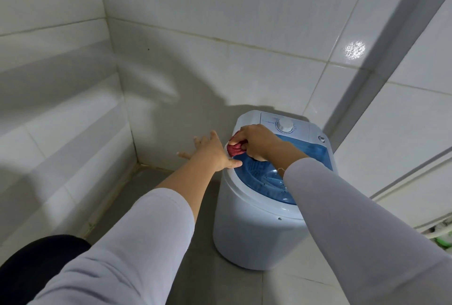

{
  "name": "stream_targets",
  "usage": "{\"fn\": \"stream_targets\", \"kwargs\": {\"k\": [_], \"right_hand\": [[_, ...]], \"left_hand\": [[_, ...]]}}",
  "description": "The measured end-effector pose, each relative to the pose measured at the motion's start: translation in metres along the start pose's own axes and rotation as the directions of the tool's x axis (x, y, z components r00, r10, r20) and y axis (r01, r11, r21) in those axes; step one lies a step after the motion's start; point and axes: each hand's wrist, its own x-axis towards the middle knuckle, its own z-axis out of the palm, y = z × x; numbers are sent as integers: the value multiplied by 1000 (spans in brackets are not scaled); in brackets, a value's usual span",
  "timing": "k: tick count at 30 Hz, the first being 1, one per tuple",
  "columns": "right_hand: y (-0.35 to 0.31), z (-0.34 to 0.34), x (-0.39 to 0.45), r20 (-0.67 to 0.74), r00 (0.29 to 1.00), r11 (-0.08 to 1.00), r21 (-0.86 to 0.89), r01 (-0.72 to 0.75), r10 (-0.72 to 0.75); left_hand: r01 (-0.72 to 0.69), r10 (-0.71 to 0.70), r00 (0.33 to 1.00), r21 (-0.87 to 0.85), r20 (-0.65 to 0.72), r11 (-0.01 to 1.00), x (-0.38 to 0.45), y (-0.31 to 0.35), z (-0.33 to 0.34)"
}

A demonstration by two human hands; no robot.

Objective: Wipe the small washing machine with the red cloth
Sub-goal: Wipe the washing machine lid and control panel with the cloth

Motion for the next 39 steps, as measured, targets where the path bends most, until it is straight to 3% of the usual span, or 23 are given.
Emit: {"fn": "stream_targets", "kwargs": {"k": [11, 27, 39], "right_hand": [[7, -3, -17, -4, 999, 999, 36, -38, 38], [52, 2, -63, -27, 976, 961, 183, -207, 216], [94, 9, -108, -46, 938, 923, 197, -330, 345]], "left_hand": [[0, 1, 1000, 52, -15, 999, -1, 0, 2], [14, -4, 997, 120, -80, 993, -7, 5, 4], [26, -13, 993, 121, -114, 992, -3, 3, 8]]}}
